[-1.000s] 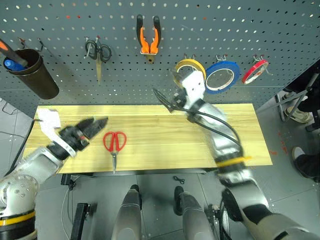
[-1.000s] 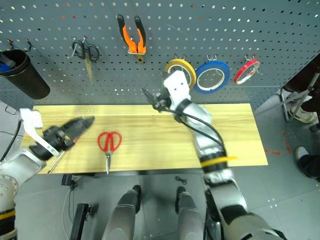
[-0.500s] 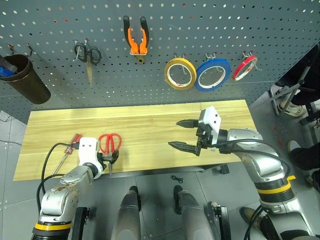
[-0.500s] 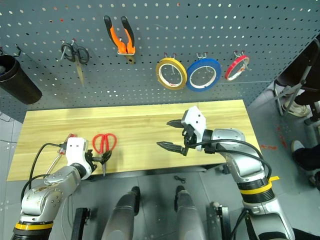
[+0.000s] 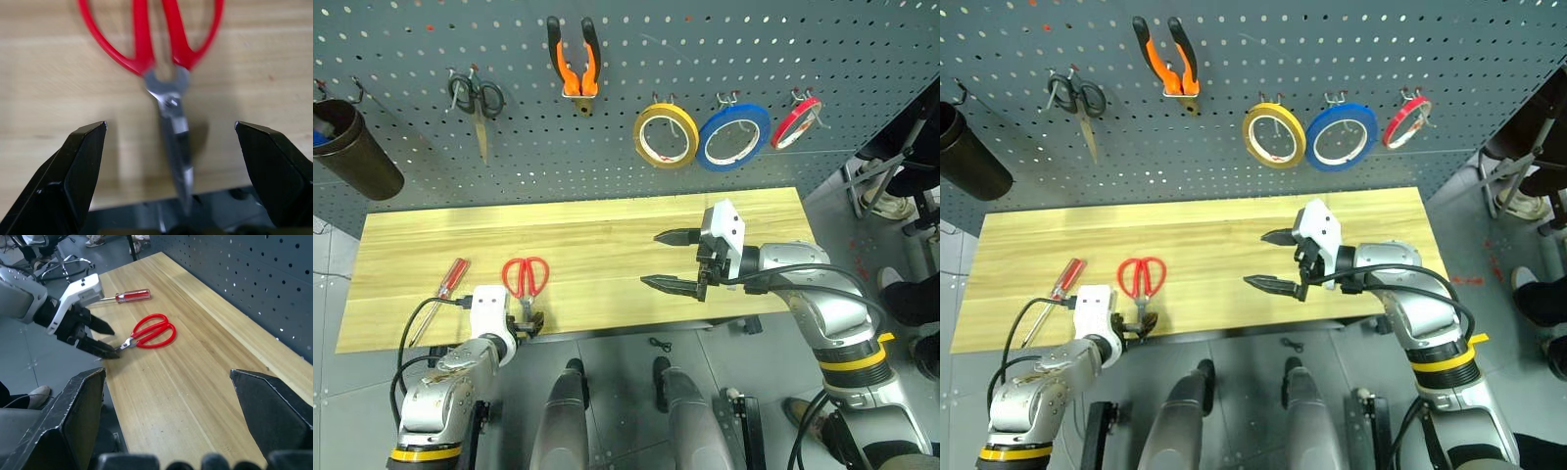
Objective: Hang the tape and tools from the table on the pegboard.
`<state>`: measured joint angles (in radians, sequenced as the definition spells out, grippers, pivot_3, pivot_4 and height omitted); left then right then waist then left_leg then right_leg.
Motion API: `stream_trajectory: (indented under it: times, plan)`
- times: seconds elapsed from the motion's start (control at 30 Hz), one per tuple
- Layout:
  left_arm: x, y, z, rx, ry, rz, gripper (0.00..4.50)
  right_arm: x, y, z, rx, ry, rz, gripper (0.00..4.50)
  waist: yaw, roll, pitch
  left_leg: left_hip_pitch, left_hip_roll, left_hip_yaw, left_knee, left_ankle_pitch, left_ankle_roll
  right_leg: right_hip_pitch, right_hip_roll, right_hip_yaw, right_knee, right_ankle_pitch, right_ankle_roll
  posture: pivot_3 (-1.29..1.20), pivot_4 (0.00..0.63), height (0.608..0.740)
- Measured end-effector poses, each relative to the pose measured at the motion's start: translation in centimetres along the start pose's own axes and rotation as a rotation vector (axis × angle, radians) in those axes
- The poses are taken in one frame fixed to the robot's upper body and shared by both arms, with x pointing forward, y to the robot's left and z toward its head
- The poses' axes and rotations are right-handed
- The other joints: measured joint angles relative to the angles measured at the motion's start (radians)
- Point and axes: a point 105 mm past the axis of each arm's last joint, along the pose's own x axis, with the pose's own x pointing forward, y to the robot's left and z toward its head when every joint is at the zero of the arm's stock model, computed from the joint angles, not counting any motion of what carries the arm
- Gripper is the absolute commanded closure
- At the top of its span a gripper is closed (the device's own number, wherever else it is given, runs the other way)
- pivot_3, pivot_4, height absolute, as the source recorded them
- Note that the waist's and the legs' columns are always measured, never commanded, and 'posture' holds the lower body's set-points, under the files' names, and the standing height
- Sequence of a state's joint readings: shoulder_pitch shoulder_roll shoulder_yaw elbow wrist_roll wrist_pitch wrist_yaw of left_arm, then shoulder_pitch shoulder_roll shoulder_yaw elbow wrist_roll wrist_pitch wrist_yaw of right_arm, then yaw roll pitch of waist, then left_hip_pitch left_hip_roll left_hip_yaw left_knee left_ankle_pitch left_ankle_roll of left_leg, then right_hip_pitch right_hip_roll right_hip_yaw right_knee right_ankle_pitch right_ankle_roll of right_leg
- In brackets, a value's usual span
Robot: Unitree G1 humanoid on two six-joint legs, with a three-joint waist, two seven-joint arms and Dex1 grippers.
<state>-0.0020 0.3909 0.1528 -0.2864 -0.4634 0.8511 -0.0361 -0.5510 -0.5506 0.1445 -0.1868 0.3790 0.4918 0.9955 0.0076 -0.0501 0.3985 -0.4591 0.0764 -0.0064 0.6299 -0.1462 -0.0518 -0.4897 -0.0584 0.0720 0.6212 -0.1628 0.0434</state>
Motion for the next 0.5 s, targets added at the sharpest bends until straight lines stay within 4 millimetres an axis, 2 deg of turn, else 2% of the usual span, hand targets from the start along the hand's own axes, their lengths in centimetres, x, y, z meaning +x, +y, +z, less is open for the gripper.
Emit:
stream_trajectory:
  times: [0.2,0.23,0.3,0.5]
  plan:
    - [1.0,-0.1,0.9,-0.004,-0.027,0.006,0.0,0.1,-0.3,0.7,-0.015,-0.004,0.001,0.02,-0.006,0.007,0.008,0.0,-0.001,0.0,0.0,0.0,0.0,0.0,0.0,0.001,0.002,-0.001,0.0,0.0,0.49,0.74]
    - [1.1,0.0,0.9,-0.002,-0.028,0.011,0.56,0.1,-0.3,0.7,-0.014,-0.003,0.002,0.0,-0.007,0.007,0.008,0.0,-0.001,0.0,0.0,0.0,0.0,0.0,0.0,0.001,0.002,-0.001,0.0,0.0,0.491,0.74]
    - [1.2,0.2,0.9,0.007,-0.026,0.02,1.29,0.1,-0.2,0.7,-0.014,-0.003,0.004,0.0,-0.012,0.007,0.009,0.0,-0.001,0.0,0.0,0.0,0.0,0.0,0.0,0.001,0.002,-0.001,0.001,0.0,0.491,0.74]
    - [1.2,0.1,0.7,-0.002,-0.021,0.027,4.21,0.2,-0.3,0.8,-0.018,-0.004,0.004,0.0,-0.02,0.007,0.01,0.0,-0.001,0.0,0.0,0.0,0.0,0.0,-0.001,0.001,0.002,-0.002,0.001,0.01,0.487,0.74]
